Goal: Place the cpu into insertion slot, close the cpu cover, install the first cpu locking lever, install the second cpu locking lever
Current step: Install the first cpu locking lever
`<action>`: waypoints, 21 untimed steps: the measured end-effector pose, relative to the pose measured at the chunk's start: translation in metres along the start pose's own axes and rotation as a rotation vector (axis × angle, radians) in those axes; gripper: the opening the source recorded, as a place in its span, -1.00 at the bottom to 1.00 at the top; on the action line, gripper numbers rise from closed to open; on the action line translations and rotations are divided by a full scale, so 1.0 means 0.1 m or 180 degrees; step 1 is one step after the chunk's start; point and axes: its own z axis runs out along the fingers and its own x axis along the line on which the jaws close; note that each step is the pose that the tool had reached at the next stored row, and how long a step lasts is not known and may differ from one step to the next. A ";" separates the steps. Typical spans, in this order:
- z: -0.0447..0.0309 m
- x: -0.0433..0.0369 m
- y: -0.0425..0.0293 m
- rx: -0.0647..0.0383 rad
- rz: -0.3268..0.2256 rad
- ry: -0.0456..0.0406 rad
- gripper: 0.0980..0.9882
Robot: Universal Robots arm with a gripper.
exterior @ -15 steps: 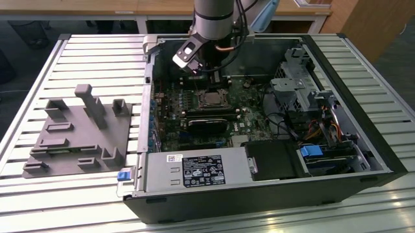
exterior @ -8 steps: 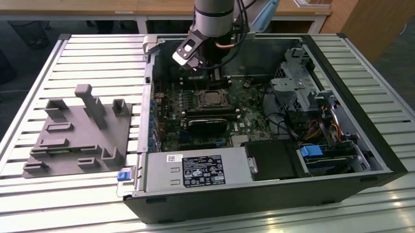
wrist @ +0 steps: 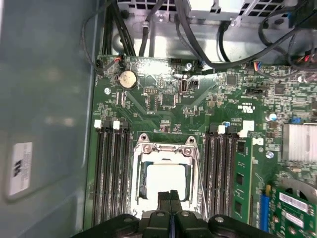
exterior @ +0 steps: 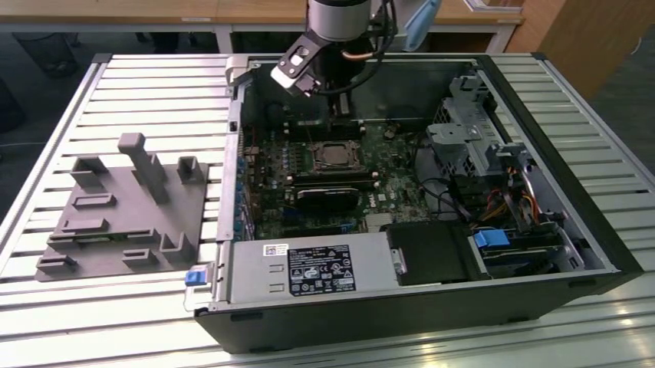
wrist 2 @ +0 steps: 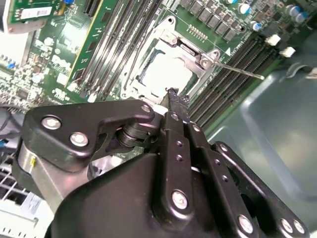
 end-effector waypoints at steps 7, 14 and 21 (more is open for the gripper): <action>-0.130 0.001 0.008 0.0000 -0.0001 0.0001 -0.98; -0.128 0.001 0.008 0.0003 -0.0364 0.0022 -0.98; -0.128 0.001 0.008 0.0006 -0.0615 0.0038 -0.98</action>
